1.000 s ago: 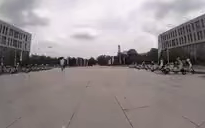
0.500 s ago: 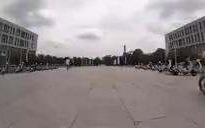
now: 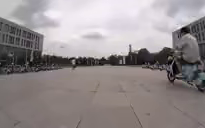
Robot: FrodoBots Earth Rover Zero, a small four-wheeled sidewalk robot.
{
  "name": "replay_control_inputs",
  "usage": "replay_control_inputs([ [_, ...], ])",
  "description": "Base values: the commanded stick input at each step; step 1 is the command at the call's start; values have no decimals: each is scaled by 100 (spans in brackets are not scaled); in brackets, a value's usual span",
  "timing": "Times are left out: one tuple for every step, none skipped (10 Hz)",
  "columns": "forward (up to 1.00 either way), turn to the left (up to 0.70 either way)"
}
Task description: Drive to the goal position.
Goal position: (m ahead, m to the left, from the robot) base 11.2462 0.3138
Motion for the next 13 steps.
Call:
replay_control_inputs([
  [60, 4],
  [60, 4],
  [60, 3],
  [60, 3],
  [60, 1],
  [60, 0],
  [60, 0],
  [60, 0],
  [60, 0],
  [60, 0],
  [60, 0],
  [60, 0],
  [60, 0],
])
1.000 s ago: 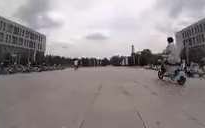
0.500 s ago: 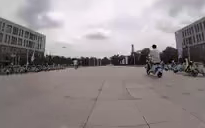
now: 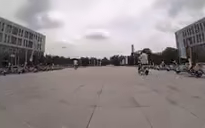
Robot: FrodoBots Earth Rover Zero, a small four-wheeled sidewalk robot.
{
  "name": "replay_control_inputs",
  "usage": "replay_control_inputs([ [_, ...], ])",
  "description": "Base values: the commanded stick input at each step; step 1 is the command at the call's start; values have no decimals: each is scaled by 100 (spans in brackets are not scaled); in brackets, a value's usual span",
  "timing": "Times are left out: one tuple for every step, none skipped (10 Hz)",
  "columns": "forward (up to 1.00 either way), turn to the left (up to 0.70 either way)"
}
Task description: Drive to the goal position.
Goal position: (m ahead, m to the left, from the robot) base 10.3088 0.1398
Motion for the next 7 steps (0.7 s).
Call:
replay_control_inputs([
  [60, 0],
  [60, 0],
  [60, 0],
  [60, 0],
  [60, 0],
  [60, 0],
  [60, 0],
])
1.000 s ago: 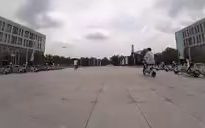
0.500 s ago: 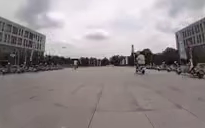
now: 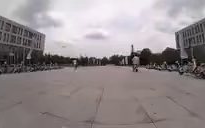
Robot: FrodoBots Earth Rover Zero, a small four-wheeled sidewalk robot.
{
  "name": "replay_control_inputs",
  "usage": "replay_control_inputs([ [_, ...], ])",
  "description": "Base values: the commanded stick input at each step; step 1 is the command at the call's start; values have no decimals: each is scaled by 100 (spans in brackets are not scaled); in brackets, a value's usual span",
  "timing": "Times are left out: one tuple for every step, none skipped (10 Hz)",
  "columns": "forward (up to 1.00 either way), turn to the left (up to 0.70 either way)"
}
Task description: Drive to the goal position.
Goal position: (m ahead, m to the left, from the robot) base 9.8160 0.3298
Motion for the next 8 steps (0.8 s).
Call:
replay_control_inputs([
  [60, 0],
  [60, 0],
  [60, 0],
  [60, 0],
  [60, 0],
  [60, 0],
  [60, 0],
  [60, 0],
])
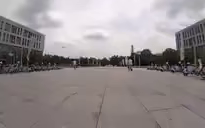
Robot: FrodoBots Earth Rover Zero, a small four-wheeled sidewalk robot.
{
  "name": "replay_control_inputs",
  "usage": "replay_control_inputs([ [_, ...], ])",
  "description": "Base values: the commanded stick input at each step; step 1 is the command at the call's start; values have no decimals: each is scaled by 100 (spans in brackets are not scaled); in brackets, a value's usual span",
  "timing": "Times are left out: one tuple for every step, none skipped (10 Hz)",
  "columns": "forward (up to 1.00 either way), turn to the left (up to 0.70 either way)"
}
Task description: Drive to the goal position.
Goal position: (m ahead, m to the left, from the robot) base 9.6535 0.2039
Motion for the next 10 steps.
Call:
replay_control_inputs([
  [60, 0],
  [60, 0],
  [60, 0],
  [60, 0],
  [60, 0],
  [60, 0],
  [60, 0],
  [60, 0],
  [60, 0],
  [60, 0],
])
